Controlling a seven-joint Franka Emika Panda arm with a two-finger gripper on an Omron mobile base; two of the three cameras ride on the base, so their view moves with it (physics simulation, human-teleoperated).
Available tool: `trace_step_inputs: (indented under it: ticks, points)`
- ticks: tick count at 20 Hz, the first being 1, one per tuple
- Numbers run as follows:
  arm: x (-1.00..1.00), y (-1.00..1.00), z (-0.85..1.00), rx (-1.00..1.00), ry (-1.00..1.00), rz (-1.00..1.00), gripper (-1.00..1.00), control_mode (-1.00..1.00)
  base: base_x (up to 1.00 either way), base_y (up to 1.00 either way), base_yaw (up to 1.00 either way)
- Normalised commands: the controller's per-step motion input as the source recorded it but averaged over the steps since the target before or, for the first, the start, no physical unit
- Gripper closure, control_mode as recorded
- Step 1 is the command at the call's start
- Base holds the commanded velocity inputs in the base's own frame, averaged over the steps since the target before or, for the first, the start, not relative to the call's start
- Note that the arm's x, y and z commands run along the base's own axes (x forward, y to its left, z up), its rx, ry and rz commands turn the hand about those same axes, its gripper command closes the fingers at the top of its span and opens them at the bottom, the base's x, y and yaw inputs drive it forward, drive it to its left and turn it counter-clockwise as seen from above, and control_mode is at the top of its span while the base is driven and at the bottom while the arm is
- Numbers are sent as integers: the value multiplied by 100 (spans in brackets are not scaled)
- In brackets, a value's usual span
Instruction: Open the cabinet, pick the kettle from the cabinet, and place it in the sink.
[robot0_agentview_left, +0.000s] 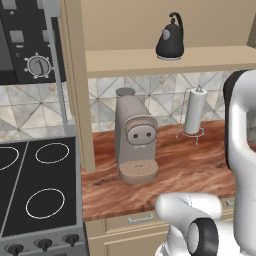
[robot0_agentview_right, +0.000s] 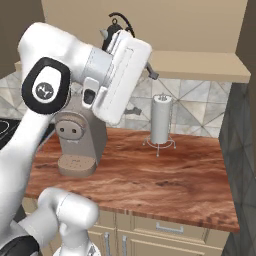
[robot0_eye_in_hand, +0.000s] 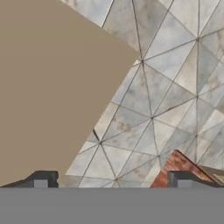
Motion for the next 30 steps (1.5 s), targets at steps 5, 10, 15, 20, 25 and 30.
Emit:
trace_step_inputs:
  ticks: [5,10,15,20,25,30]
  points:
    - [-4,55,6,-9,14,37,-100,-100,0,0,0]
    - [-1,51,11,-5,14,40,-100,-100,0,0,0]
    - [-1,48,16,-1,16,42,-100,-100,0,0,0]
    - [0,42,18,-2,16,44,-100,-100,0,0,0]
    - [0,39,12,-7,8,42,-100,-100,0,0,0]
    - [0,31,7,-19,0,27,-100,-100,0,0,0]
